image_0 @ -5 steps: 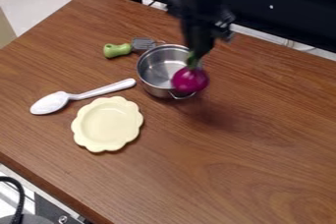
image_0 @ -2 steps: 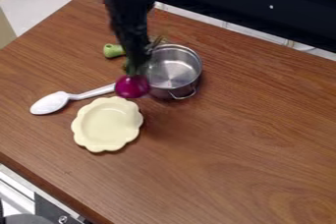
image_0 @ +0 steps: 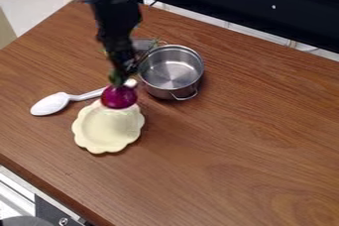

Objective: Move the onion into the plate

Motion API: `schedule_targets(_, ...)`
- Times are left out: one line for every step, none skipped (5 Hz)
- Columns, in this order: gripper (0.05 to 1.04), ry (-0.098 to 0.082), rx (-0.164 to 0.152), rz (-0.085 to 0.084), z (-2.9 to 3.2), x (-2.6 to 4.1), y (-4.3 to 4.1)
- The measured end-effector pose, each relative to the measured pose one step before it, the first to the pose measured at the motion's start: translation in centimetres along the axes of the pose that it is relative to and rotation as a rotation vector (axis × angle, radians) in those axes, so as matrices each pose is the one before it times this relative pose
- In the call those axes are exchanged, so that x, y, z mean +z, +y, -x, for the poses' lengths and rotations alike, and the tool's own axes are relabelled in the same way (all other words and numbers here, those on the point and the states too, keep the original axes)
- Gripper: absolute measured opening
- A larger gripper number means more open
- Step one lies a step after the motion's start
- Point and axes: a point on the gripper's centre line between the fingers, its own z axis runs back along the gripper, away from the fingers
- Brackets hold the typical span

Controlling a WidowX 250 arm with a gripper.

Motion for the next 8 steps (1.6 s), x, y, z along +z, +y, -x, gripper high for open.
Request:
schedule_targets(0.076,0.0044,-0.0368,0.0097,1.153,-0.849,-0.320)
schedule_targets(0.076,-0.0094,-0.0240,-0.0056,0.410,-0.637,-0.265)
schedule_targets(0.076,-0.0201,0.0056,-0.0167,-0.155,-0.190,0.201)
schedule_targets(0.076,0.0030,-0.0031,0.0027,0.399,-0.552,-0.443)
schedule_targets(0.076,-0.0033,-0.0011,-0.0079,0.290,-0.571,-0.328)
schedule_targets(0.096,-0.0014,-0.0069,-0.0019,0.083,-0.362,-0.368)
schedule_targets(0.261,-0.0016,0.0295,-0.0201,-0.483,-0.138,0.064)
schedule_targets(0.526,-0.0154,0.0230,0.0021,-0.467,0.282,0.156)
